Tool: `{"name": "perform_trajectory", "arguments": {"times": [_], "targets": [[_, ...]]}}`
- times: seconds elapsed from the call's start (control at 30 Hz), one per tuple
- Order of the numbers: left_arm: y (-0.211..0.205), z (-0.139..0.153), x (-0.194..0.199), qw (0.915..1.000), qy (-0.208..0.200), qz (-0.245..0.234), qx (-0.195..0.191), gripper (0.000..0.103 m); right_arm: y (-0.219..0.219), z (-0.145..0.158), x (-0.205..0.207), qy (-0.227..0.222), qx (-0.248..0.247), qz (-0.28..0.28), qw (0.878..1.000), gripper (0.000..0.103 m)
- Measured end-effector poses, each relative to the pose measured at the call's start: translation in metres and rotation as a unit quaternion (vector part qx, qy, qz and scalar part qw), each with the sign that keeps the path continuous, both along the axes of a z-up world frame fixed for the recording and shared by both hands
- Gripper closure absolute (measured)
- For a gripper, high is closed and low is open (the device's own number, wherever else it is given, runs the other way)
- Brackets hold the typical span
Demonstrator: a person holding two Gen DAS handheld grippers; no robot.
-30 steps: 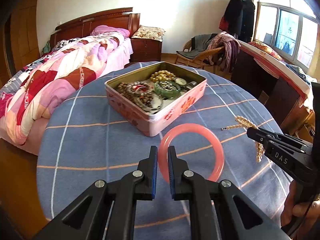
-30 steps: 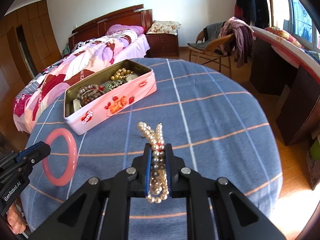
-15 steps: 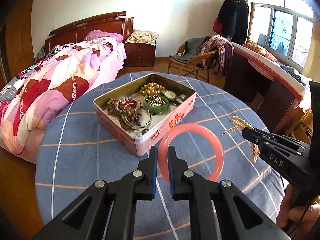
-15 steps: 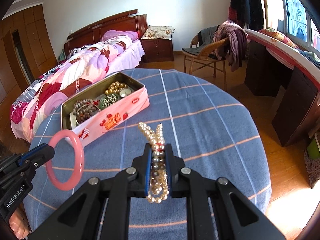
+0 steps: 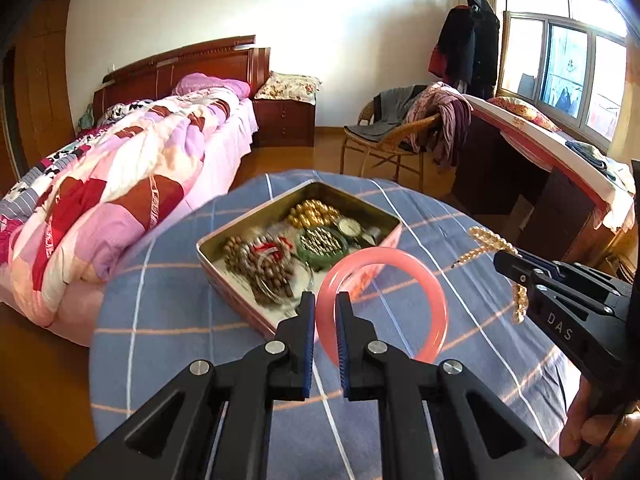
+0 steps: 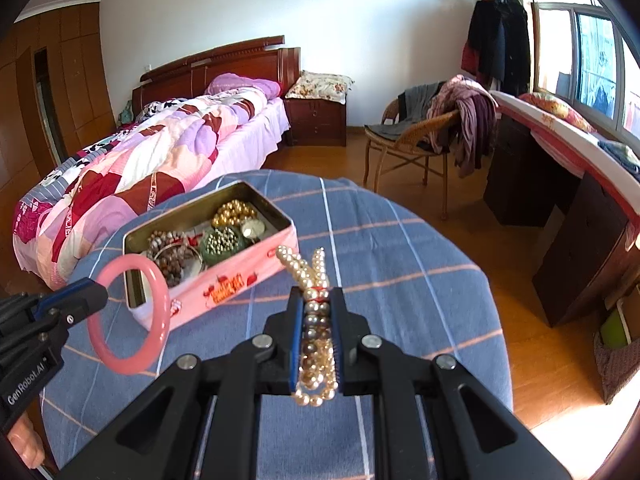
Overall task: Organize jewelry
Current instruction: 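Carry the pink bangle with left and pearls with right over the tin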
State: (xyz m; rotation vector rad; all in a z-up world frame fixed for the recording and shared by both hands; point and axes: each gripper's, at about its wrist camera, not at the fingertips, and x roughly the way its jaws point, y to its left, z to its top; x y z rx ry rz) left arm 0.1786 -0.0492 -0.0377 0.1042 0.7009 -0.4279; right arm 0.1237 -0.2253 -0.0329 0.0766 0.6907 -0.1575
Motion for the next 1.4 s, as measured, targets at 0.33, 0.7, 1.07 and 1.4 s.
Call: {"name": "perform_trajectory", "arguments": {"times": [0.33,0.7,1.07,1.4], "targets": [[0.005,0.020,0.023,0.9991,-0.032,0.027,-0.001,0.094,0.013,0.025,0.020,-0.034,-0.029,0.022,0.999,0.087],[0.006,0.021,0.049,0.9975,-0.049,0.051,0.004,0.094,0.034,0.034,0.045,-0.063,-0.062,0.042,0.995,0.087],[0.008,0.014,0.076,0.9966,-0.042,0.071,0.003,0.094,0.047,0.031,0.068,-0.069,-0.090,0.054,0.992,0.087],[0.003,-0.004,0.101,0.9962,-0.025,0.083,0.006,0.094,0.055,0.014,0.093,-0.050,-0.108,0.060,0.991,0.087]]}}
